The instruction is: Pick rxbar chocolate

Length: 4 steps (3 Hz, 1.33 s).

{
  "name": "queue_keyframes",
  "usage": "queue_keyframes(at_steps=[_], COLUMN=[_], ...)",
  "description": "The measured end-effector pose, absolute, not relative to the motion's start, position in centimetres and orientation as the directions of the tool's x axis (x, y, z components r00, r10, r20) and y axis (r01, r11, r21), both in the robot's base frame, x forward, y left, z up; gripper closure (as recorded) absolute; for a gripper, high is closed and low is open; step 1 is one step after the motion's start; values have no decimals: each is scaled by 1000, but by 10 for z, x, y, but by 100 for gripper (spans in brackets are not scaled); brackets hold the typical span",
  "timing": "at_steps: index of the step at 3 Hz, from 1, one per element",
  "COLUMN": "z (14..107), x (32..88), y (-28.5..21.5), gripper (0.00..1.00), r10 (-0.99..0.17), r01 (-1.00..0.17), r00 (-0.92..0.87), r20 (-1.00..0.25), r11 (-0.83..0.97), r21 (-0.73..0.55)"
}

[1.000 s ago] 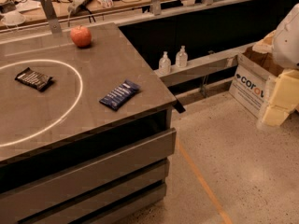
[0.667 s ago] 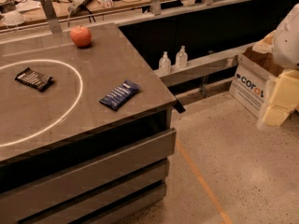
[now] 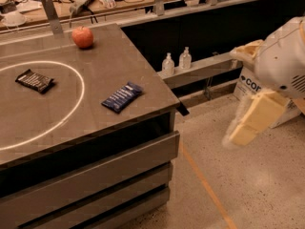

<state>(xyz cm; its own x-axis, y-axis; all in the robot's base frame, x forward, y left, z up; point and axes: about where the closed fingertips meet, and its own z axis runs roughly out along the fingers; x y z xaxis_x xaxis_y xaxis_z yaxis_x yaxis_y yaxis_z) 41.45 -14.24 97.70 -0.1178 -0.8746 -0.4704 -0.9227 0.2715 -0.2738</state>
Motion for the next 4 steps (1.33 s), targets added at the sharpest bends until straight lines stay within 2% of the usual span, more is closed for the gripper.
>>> queue_keyframes(at_steps=[1, 4], z=[967, 969], x=[417, 423], y=[-69, -51], gripper=[0, 0], r10=[-801, -765], r01=[-942, -927], r00=[-13, -22], r20=[-599, -643], r11=[211, 257], r21=[-261, -274])
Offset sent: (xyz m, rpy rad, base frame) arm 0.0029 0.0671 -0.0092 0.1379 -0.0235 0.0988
